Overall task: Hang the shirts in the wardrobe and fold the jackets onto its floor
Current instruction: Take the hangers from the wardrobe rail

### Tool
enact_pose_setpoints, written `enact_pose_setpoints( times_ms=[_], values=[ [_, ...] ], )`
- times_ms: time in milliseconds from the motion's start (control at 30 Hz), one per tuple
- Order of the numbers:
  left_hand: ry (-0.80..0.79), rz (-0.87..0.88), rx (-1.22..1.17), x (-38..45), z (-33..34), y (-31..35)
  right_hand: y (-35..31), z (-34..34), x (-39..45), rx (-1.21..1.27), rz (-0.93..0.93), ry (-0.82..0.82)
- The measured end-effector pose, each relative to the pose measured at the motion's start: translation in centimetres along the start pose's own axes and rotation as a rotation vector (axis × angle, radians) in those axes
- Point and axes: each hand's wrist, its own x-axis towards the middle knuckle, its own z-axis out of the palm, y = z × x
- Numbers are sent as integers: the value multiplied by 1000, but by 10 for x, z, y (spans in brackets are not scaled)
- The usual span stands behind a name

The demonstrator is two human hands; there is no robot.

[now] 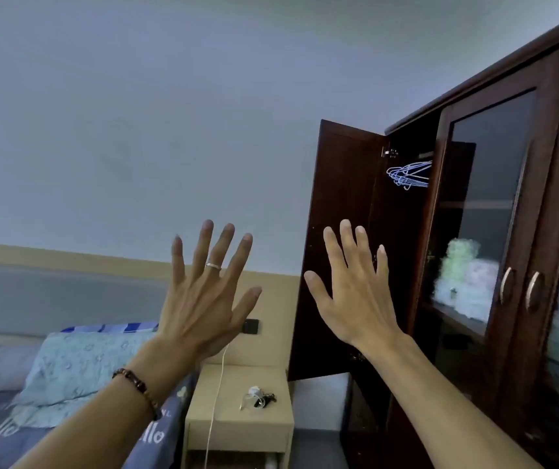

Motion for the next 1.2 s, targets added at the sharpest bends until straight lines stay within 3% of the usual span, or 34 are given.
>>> enact_pose_setpoints(
  times_ms=[200,533,700,1000,1200],
  values=[
    [-88,10,-37,72,113,5,74,69,71,-102,61,-34],
    [-35,73,-97,193,334,78,254,213,173,-135,130,-44],
    [-3,52,-130,290,442,123,363,266,265,-159,146,-70],
    [33,60,-221,448,591,177,496,340,407,122,331,15],
    [33,122,-321,553,691,208,568,391,491,133,423,112]
  ],
)
